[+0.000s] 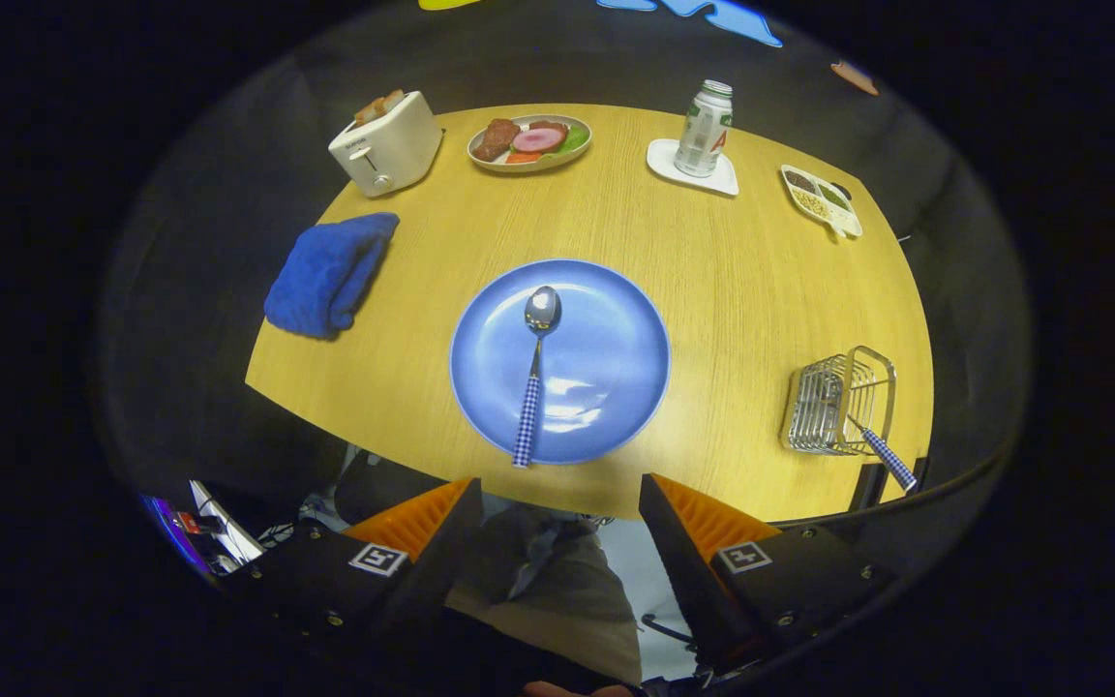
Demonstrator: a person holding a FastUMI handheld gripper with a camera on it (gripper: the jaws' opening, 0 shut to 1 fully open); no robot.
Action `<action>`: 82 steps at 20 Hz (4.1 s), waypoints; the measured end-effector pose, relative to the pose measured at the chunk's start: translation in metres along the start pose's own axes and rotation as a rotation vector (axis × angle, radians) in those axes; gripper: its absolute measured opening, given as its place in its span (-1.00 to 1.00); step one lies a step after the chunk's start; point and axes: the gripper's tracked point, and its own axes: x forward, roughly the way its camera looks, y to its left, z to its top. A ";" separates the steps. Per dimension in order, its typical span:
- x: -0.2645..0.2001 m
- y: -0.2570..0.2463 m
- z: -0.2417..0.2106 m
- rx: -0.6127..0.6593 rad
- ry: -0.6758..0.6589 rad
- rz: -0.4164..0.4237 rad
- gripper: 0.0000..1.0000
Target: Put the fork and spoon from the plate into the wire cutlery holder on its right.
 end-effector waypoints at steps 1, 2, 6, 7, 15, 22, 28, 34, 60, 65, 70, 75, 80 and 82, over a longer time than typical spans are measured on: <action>0.004 0.002 0.002 0.000 0.009 -0.002 1.00; 0.009 0.005 0.001 0.002 0.017 -0.002 1.00; 0.029 0.008 0.005 0.027 0.012 -0.029 1.00; 0.034 0.009 0.006 0.031 0.006 -0.032 1.00; 0.086 0.014 0.011 0.063 0.055 -0.043 1.00; 0.103 0.020 0.005 0.077 0.088 -0.038 0.79; 0.101 0.011 0.019 0.086 0.068 -0.044 0.33; 0.126 0.002 0.006 0.071 0.143 -0.058 0.32; -0.056 -0.143 -0.056 -0.003 0.425 -0.091 -0.96; -0.091 -0.200 -0.069 0.018 0.480 -0.139 -0.96; -0.104 -0.224 -0.075 0.017 0.525 -0.165 -0.96; -0.102 -0.247 -0.081 0.026 0.608 -0.186 -0.96; -0.089 -0.269 -0.073 -0.028 0.725 -0.219 -0.96; -0.086 -0.273 -0.068 -0.057 0.760 -0.235 -0.96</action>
